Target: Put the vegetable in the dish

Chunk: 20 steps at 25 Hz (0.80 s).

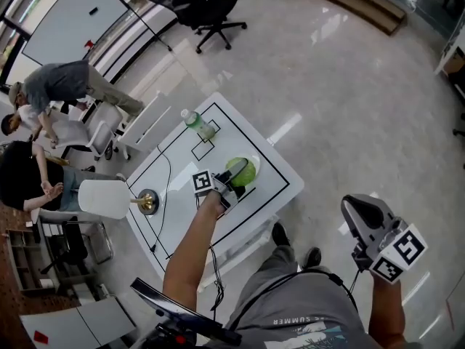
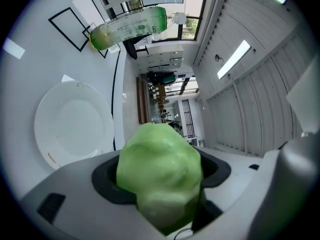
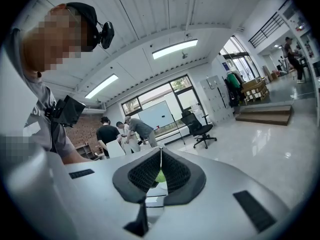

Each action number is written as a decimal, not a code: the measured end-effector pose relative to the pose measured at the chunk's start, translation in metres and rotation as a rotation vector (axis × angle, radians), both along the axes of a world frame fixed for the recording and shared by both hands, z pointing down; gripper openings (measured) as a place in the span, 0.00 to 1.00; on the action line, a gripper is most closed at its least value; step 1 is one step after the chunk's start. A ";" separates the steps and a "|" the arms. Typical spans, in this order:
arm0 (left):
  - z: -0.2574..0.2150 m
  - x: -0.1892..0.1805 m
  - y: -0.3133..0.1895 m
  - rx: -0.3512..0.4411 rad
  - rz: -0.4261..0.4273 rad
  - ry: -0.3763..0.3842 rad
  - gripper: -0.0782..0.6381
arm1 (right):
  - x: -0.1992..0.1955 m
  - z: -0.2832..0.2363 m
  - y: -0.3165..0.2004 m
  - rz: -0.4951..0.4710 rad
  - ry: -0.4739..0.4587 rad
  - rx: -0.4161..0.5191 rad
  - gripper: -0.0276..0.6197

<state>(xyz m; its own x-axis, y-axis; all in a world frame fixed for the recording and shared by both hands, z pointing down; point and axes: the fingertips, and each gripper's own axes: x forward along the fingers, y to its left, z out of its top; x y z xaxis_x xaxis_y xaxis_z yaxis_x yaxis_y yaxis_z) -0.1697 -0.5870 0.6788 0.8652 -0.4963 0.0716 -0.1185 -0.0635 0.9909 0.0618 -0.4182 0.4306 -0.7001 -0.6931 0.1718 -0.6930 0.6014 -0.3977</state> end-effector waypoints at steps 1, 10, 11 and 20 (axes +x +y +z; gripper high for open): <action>0.005 0.001 -0.002 -0.005 0.014 -0.013 0.57 | 0.000 0.002 -0.001 0.002 0.002 -0.005 0.05; 0.038 0.003 -0.023 -0.038 0.124 -0.117 0.57 | 0.001 0.017 -0.011 0.020 0.021 -0.057 0.05; 0.040 0.004 -0.024 -0.040 0.134 -0.121 0.57 | 0.001 0.019 -0.012 0.020 0.023 -0.063 0.05; 0.066 0.010 -0.032 -0.025 0.240 -0.194 0.57 | -0.004 0.037 -0.013 0.027 0.054 -0.114 0.05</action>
<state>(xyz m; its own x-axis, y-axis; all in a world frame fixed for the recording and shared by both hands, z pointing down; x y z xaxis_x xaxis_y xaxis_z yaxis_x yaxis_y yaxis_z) -0.1599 -0.6186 0.7449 0.9266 -0.2752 0.2562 -0.2899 -0.0889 0.9529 0.0576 -0.4310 0.4677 -0.6690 -0.6852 0.2880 -0.7306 0.5351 -0.4241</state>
